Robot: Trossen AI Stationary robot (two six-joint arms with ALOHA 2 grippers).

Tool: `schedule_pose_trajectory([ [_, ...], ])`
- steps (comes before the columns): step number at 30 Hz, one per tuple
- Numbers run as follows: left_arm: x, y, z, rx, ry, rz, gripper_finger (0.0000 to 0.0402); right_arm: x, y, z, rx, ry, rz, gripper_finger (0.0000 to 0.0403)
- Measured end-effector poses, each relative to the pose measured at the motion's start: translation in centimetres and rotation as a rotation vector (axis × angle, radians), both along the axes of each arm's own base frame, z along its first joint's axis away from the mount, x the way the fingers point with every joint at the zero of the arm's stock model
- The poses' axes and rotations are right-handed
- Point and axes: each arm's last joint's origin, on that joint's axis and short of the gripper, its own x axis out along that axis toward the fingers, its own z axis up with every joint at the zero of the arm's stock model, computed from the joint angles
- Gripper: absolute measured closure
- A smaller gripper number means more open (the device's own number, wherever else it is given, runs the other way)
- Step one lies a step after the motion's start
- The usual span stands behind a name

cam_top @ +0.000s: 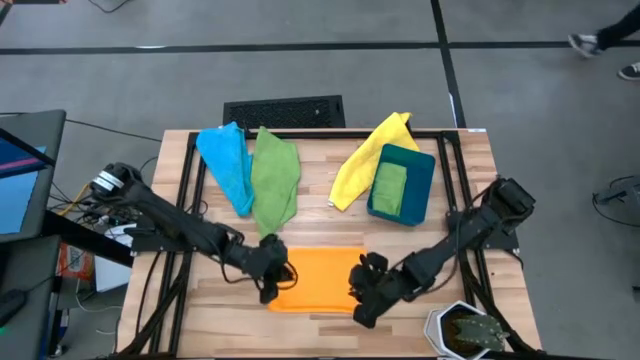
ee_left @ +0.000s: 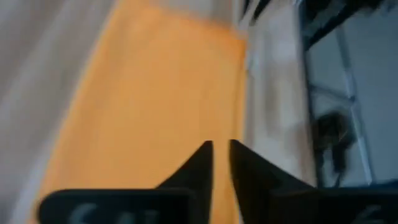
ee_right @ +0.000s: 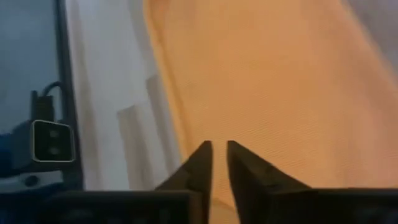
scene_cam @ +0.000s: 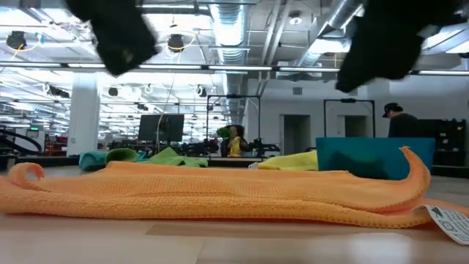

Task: Fold microfiber towels
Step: Fold the orange microfiber cloth

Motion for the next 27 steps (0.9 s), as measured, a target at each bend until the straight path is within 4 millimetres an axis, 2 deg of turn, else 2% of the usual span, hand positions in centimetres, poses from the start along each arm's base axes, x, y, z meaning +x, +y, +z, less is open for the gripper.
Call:
schedule_pose_trajectory([
  [2,-0.1,-0.8,-1.5,-0.009,0.035,-0.001,0.0391,-0.8,0.2,-1.3,-0.005,0.03,-0.023,0.0369],
  [6,-0.8,-1.8,-3.7,0.008,0.104,-0.009,0.0378,-1.3,0.7,-1.9,0.015,0.03,-0.045,0.0394],
  [8,-1.2,-2.3,-4.6,0.02,0.133,-0.023,0.0366,-1.8,0.7,-2.7,-0.009,0.065,-0.043,0.039],
  [11,-1.2,-3.5,-5.8,0.026,0.147,-0.059,0.0353,-1.7,1.2,-3.1,0.008,0.054,-0.04,0.0367],
  [14,-1.5,-4.5,-6.9,0.033,0.175,-0.081,0.035,-1.8,1.6,-4.5,-0.004,0.092,-0.05,0.0347],
  [19,-1.7,-5.2,-8.0,0.021,0.215,-0.078,0.0349,-2.1,2.5,-6.2,0.022,0.153,-0.01,0.0342],
  [27,-2.1,-5.2,-8.2,0.042,0.246,-0.072,0.035,-2.4,2.7,-6.5,-0.007,0.173,-0.007,0.0345],
])
